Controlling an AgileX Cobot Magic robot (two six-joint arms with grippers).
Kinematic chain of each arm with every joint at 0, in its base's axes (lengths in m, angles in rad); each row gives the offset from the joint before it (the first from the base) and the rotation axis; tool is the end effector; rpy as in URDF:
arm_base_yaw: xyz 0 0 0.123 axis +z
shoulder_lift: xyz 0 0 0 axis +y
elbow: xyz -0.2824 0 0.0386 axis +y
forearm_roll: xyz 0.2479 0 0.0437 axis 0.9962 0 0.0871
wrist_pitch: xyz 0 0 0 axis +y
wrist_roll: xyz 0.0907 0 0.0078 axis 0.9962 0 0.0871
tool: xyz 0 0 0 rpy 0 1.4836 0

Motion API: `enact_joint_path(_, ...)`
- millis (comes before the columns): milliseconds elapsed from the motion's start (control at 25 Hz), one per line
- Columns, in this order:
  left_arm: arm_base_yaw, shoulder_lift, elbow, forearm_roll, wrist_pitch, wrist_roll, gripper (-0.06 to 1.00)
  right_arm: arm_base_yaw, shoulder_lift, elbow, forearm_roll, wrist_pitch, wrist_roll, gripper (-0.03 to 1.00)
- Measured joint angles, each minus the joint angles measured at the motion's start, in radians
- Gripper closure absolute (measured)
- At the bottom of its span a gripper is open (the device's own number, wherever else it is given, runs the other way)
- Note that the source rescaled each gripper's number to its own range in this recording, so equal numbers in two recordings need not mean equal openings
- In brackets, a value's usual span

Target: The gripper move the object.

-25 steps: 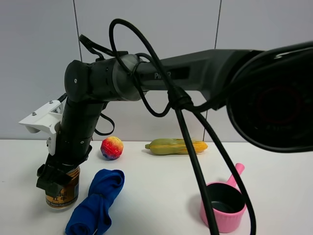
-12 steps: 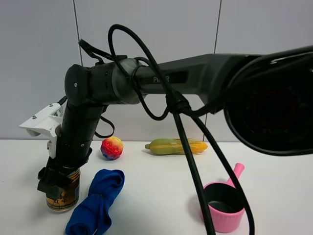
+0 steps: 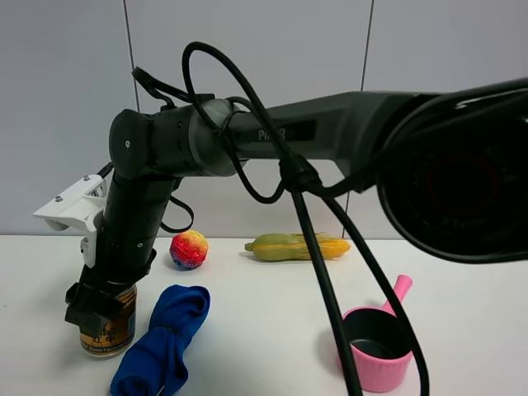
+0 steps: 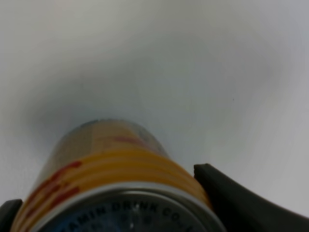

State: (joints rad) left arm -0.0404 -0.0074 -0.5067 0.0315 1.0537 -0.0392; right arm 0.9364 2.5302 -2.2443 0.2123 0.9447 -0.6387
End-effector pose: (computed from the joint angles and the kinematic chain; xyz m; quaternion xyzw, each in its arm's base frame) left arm -0.0064 0.0028 0.2796 -0.0002 0.8476 -0.0054 0.5306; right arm 0.3084 0.4454 0.1442 -0.6586 0.7157 0.1273 0.1942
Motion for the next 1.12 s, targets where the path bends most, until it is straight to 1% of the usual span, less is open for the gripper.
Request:
enact_joint_path(80, 0.0, 0.0, 0.0, 0.0, 0.0, 0.0, -0.06, 0.0, 0.006, 0.0, 0.0, 0.0, 0.0, 0.94)
enact_joint_path(200, 0.0, 0.0, 0.0, 0.0, 0.0, 0.0, -0.06, 0.0, 0.013, 0.0, 0.0, 0.001, 0.001, 0.94)
enact_joint_path(240, 0.0, 0.0, 0.0, 0.0, 0.0, 0.0, -0.06, 0.0, 0.013, 0.0, 0.0, 0.0, 0.001, 0.93)
enact_joint_path(280, 0.0, 0.0, 0.0, 0.0, 0.0, 0.0, -0.06, 0.0, 0.011, -0.002, 0.001, -0.003, 0.002, 0.88)
enact_joint_path(400, 0.0, 0.0, 0.0, 0.0, 0.0, 0.0, -0.06, 0.0, 0.009, -0.002, 0.002, -0.005, 0.019, 0.65)
enact_joint_path(440, 0.0, 0.0, 0.0, 0.0, 0.0, 0.0, -0.06, 0.0, 0.009, -0.002, 0.002, -0.005, 0.02, 0.59)
enact_joint_path(480, 0.0, 0.0, 0.0, 0.0, 0.0, 0.0, -0.06, 0.0, 0.009, -0.002, 0.002, -0.004, 0.02, 0.57)
enact_joint_path(600, 0.0, 0.0, 0.0, 0.0, 0.0, 0.0, -0.06, 0.002, -0.005, -0.008, 0.0, 0.007, 0.036, 0.54)
enact_joint_path(720, 0.0, 0.0, 0.0, 0.0, 0.0, 0.0, -0.06, 0.012, -0.063, -0.04, -0.035, 0.056, 0.076, 0.53)
enact_joint_path(800, 0.0, 0.0, 0.0, 0.0, 0.0, 0.0, -0.06, 0.024, -0.134, -0.076, -0.084, 0.107, 0.103, 0.53)
enact_joint_path(880, 0.0, 0.0, 0.0, 0.0, 0.0, 0.0, -0.06, 0.034, -0.209, -0.107, -0.156, 0.161, 0.145, 0.53)
enact_joint_path(1000, 0.0, 0.0, 0.0, 0.0, 0.0, 0.0, -0.06, 0.037, -0.333, -0.152, -0.299, 0.24, 0.235, 0.53)
enact_joint_path(1120, 0.0, 0.0, 0.0, 0.0, 0.0, 0.0, -0.06, 0.034, -0.455, -0.166, -0.433, 0.26, 0.325, 0.53)
